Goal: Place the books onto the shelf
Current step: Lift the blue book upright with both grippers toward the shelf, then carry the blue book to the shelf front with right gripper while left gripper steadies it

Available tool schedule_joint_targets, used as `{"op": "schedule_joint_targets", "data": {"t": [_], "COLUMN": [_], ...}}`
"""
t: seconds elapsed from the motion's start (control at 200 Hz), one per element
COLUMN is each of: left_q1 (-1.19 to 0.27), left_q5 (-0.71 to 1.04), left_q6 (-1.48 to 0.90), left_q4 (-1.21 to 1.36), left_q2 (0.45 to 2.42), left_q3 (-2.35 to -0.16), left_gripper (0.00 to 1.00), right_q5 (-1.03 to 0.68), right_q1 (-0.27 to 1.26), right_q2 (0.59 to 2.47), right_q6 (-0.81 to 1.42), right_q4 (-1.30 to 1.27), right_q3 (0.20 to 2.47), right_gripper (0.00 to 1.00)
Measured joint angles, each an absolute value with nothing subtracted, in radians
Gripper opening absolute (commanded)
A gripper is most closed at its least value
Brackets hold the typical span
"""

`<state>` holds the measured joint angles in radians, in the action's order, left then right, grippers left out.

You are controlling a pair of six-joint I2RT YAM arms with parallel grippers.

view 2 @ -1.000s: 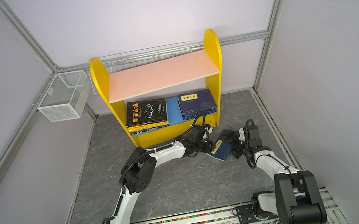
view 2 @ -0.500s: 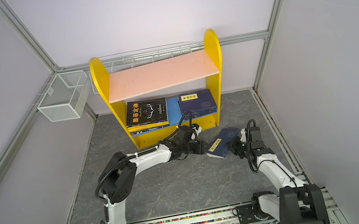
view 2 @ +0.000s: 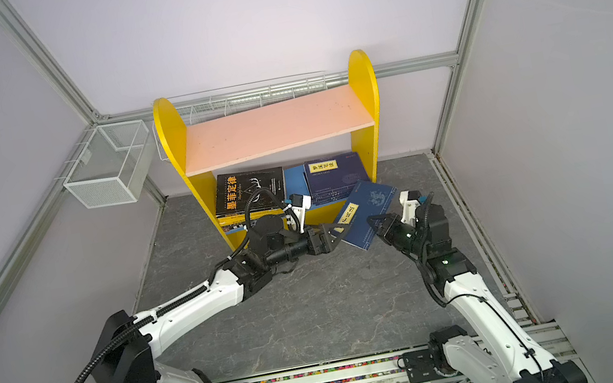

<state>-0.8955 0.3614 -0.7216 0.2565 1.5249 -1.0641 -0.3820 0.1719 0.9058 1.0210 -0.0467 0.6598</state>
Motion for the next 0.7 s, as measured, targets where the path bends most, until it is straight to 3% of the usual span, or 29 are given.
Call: {"op": "schedule_joint_targets", "data": {"t": [0.21,0.44,0.64,0.7], "left_q1": [-0.883,-0.854,-0.854,-0.854], "left_q5": [0.398,0.423,0.425,0.415], "left_q6": [-0.775,-0.838,-0.888,-0.892], "left_q4": [0.327,0.443,0.527,0.554], "left_q2": [1.519,1.549,1.596,1.596], "left_q3": [-1.021,-0.995,-0.995,-0.995], "left_gripper": [1.00,0.93,0.65,0.50], "right_q5": [-0.305,-0.259,-0.205,-0.186], "right_q1": [0.220,0.319,0.382,0.397], "right_q2": [0.939,0.994,0.998,0.998], "right_q6": [1.066,1.116,1.116,1.115], "right_q4": [-0.211,-0.346,-0.393,-0.394], "right_q3": [0.674,0.673,0.672,0.667], "right_gripper": [0.06,0.06,0.06,0.06]}}
